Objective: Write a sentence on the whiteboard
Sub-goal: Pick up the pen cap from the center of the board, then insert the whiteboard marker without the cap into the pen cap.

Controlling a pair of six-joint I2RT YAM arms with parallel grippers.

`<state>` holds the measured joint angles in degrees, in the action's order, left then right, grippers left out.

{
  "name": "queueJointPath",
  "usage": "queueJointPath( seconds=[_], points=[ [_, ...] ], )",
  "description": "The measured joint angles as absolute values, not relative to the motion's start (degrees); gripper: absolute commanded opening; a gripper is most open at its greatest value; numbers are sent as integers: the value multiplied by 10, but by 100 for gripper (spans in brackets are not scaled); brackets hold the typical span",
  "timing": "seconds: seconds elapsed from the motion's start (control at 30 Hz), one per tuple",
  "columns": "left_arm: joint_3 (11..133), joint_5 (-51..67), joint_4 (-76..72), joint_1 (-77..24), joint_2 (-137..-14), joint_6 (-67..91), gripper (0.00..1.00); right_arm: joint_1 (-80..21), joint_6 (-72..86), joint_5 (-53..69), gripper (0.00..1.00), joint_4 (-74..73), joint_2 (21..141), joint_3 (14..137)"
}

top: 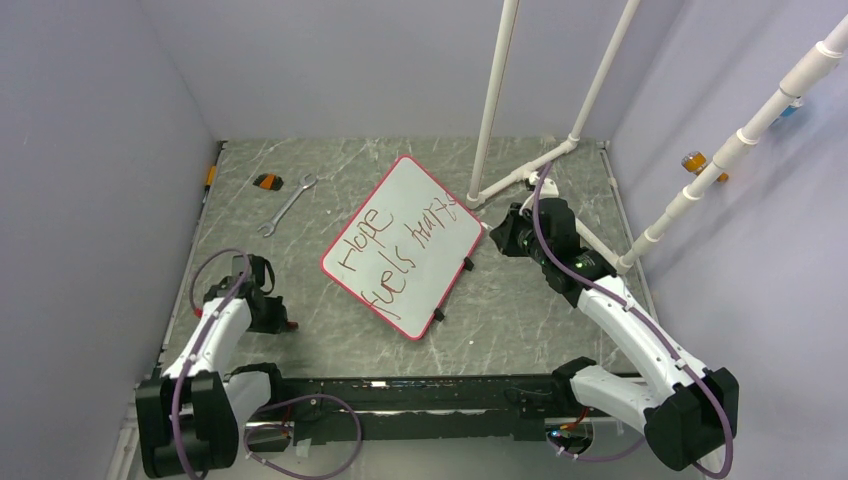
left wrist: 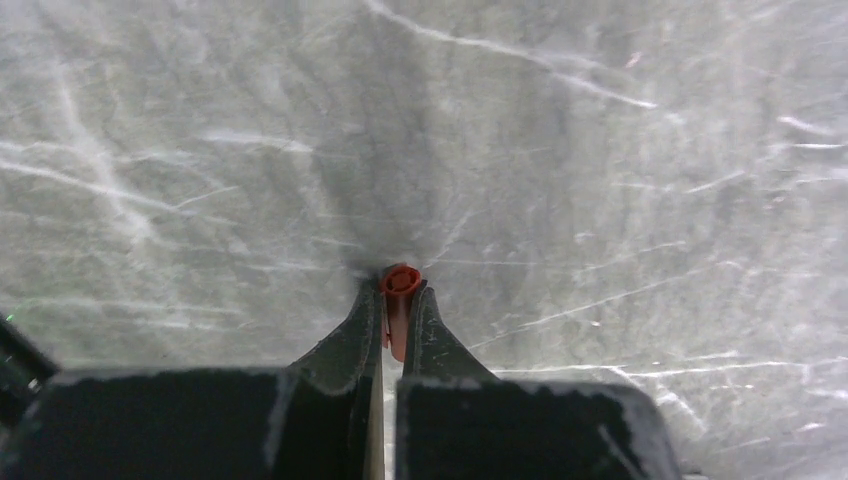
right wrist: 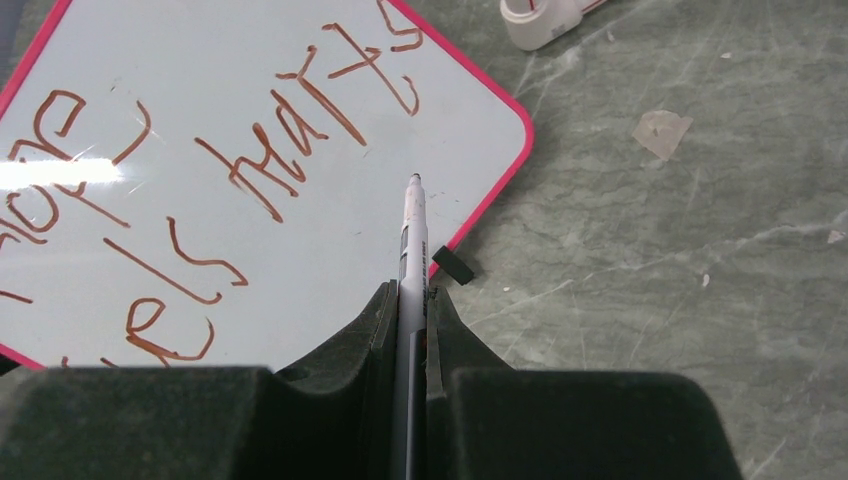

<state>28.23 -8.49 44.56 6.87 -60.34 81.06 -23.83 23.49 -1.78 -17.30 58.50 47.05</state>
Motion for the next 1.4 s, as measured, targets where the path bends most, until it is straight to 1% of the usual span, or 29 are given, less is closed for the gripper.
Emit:
queueJointPath(
  seconds=[0.2, 0.43, 0.6, 0.83, 1.03, 1.2, 1.4],
  points=[
    [269, -114, 399, 68, -521, 781, 0, -238, 227, 31, 0, -150, 574, 457],
    [309, -146, 411, 68, -428, 732, 0, -239, 219, 87, 0, -125, 535, 446],
    [345, -156, 426, 68, -383, 682, 0, -239, 215, 124, 0, -100, 512, 441],
    [363, -157, 427, 68, -327, 610, 0, -239, 215, 186, 0, -59, 502, 431],
    [396, -129, 410, 68, -309, 568, 0, -240, 231, 247, 0, -4, 503, 411],
    [425, -78, 385, 68, -314, 545, 0, -255, 241, 267, 0, 37, 514, 411],
    [444, 2, 339, 68, -332, 552, 0, -316, 242, 262, 0, 92, 549, 411]
  ],
)
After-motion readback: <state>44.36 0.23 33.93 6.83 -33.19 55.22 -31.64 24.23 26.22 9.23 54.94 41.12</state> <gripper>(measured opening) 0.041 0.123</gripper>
